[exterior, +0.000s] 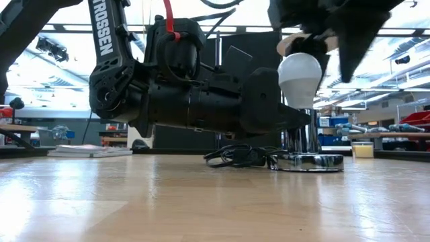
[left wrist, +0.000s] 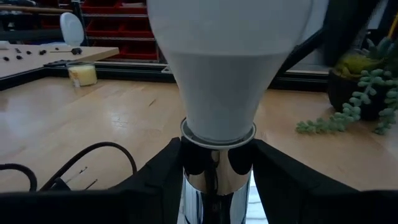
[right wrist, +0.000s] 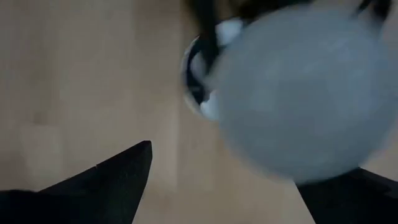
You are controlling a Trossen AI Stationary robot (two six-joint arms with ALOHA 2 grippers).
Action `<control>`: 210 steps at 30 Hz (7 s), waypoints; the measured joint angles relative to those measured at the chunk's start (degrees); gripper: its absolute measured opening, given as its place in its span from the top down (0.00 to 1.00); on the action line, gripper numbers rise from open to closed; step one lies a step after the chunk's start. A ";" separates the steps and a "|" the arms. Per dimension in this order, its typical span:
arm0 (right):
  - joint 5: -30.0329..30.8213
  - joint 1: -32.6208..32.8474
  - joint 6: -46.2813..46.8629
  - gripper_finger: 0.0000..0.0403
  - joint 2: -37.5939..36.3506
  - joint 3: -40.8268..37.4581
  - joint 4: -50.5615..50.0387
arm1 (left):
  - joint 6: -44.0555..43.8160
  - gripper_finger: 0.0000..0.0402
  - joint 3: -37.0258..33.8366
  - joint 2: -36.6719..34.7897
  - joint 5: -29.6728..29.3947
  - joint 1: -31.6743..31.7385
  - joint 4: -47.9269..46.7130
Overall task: Screw lightbulb
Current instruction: Insert the lightbulb into the silver lamp
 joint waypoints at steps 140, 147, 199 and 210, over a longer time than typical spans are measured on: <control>7.96 1.64 -2.48 0.07 0.00 -0.02 -3.74 | 0.74 0.58 0.00 0.00 5.90 0.78 -0.13; 8.04 0.05 -14.05 0.07 0.00 -0.02 -0.39 | 0.95 0.58 0.00 0.00 6.25 0.77 -0.17; -0.58 -2.02 -52.36 0.07 1.86 -1.97 11.75 | -1.57 0.58 0.00 0.00 14.95 2.32 0.27; -2.08 -3.18 -50.21 0.22 1.86 -1.99 11.00 | -1.52 0.58 0.00 0.00 14.93 2.32 0.04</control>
